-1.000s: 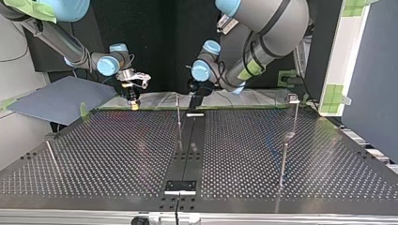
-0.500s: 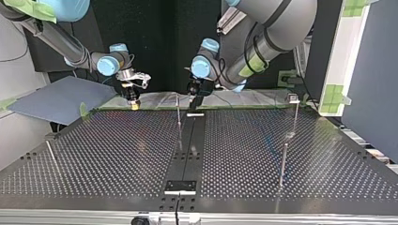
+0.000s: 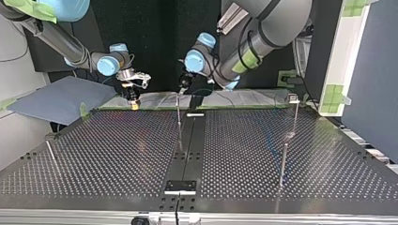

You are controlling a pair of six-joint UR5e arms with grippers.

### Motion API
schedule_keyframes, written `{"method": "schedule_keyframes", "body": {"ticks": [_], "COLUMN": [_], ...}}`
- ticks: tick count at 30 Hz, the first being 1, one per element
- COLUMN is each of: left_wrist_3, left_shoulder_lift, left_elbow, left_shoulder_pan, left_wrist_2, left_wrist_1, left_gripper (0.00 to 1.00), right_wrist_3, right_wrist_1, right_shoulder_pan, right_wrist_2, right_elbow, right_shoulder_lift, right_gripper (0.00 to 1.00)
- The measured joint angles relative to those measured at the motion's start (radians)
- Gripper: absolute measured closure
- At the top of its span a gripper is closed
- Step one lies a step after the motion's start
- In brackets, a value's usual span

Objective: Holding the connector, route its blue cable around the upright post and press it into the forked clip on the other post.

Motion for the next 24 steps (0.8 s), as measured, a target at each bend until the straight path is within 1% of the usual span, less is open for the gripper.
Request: {"method": "schedule_keyframes", "body": {"ticks": [5,24], "left_wrist_3": [0.001,0.0], "left_shoulder_lift": [0.0,0.0], "left_elbow": [0.0,0.0], "left_shoulder_pan": [-0.01,-0.016], "left_wrist_2": [-0.006,-0.039], "left_wrist_1": [0.004,0.012], "left_gripper": [0.0,0.0], "right_wrist_3": [0.0,0.0], "right_wrist_1": [0.001,0.008], "right_shoulder_pan": [0.0,-0.001], "right_wrist_2": [0.0,0.0], "right_elbow": [0.0,0.0], "right_shoulder_lift": [0.0,0.0], "right_gripper": [1.0,1.0]}}
